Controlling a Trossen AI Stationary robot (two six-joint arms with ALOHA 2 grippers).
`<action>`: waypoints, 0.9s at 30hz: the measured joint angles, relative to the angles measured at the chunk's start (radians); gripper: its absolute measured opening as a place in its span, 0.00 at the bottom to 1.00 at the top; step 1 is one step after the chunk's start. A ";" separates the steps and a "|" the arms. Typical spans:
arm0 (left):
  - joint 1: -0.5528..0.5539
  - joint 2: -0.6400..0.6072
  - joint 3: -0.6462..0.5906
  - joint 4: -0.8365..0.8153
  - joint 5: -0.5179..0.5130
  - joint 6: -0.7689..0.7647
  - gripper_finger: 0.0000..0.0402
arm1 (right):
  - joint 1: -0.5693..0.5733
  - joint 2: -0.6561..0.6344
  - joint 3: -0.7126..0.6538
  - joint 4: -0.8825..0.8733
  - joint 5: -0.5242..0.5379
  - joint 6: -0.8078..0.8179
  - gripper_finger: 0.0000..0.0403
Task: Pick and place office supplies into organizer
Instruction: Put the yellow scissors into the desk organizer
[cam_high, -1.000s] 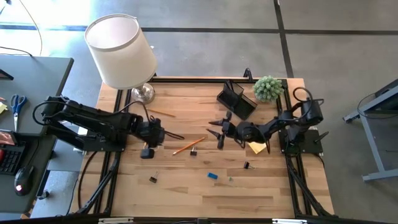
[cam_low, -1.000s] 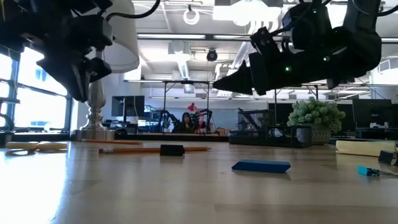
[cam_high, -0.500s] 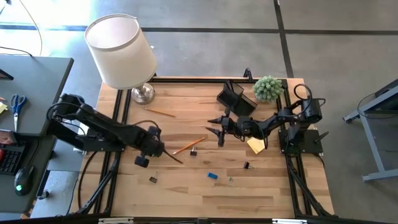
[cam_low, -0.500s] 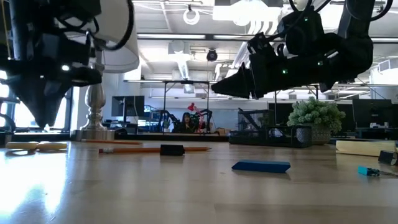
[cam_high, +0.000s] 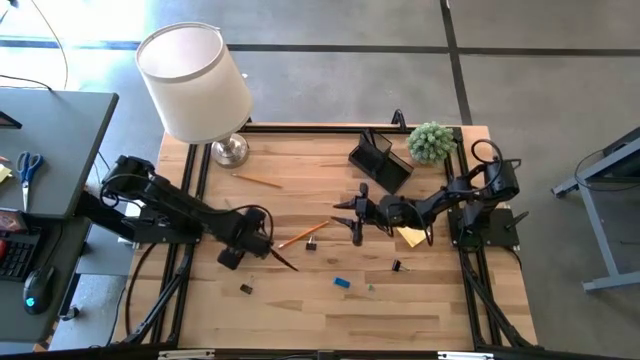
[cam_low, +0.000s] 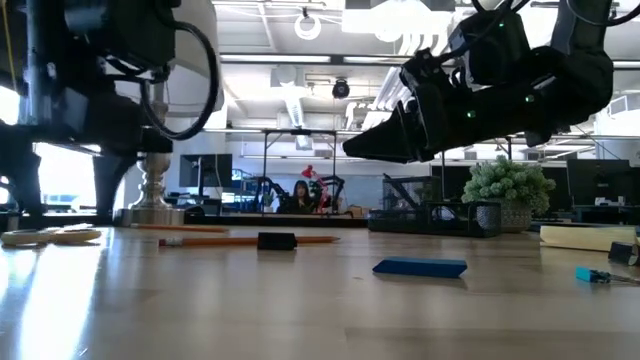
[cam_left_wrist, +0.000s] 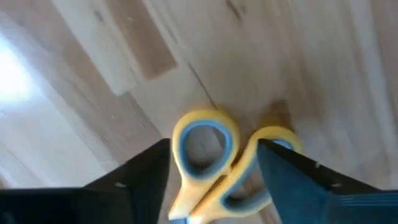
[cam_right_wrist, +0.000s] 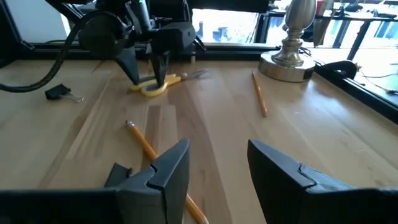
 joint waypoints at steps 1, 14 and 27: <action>-0.001 -0.001 0.017 -0.055 0.005 0.016 0.61 | 0.000 0.000 0.000 -0.001 0.001 0.000 0.39; -0.001 -0.002 0.067 -0.153 0.000 0.147 0.45 | 0.000 0.000 0.000 -0.059 -0.003 0.029 0.39; -0.001 -0.003 -0.034 -0.024 -0.013 0.312 0.36 | 0.053 0.000 0.000 -0.080 0.041 0.056 0.39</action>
